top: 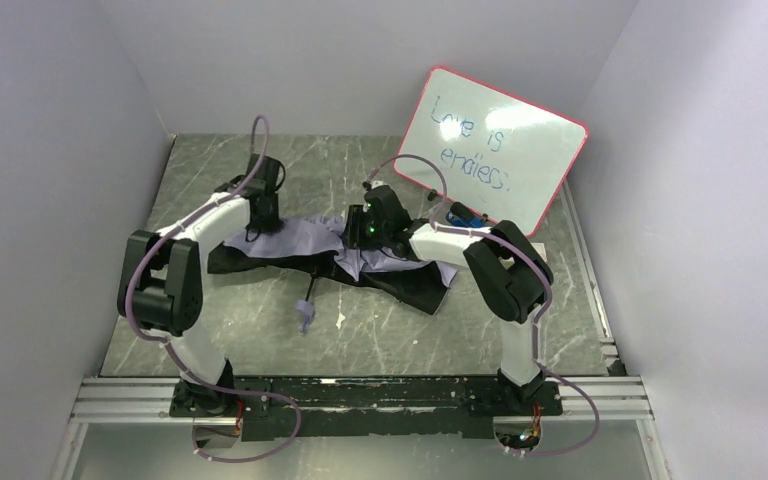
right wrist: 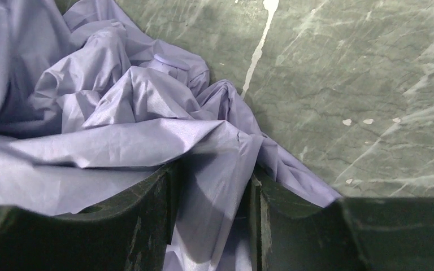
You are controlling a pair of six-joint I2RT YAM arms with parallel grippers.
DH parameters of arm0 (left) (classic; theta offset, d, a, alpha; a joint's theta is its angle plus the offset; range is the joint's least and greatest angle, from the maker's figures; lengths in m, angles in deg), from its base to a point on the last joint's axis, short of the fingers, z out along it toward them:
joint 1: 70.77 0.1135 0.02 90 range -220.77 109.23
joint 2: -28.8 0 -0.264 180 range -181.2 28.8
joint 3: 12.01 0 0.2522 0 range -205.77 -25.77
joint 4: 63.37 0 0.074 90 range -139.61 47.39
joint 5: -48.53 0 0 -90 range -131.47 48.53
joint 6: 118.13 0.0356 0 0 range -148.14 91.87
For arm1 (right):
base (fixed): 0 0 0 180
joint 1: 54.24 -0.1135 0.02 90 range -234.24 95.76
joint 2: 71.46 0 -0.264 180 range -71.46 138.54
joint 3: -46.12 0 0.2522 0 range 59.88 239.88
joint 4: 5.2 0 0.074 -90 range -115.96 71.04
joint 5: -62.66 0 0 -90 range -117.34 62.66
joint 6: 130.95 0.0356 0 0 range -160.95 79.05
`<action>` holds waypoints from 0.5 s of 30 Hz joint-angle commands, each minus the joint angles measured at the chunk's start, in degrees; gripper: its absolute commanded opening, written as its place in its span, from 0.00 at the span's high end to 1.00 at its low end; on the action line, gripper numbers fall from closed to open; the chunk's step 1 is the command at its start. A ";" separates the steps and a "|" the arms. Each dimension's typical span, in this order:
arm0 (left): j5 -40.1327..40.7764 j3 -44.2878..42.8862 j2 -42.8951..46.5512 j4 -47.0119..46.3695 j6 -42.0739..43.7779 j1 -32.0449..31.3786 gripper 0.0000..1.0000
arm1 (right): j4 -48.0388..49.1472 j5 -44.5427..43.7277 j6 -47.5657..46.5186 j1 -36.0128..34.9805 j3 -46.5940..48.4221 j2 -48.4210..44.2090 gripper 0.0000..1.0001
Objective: Put away the umbrella
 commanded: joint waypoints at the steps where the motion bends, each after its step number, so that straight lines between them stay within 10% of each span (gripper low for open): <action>1: -11.25 2.17 -1.28 -6.14 -3.00 -5.62 0.77 | 1.89 4.07 2.24 -0.05 -1.61 -0.93 0.53; 15: -10.53 -7.01 6.09 -0.67 -0.15 -6.50 0.69 | -6.15 1.04 -4.95 0.29 0.12 -12.79 0.43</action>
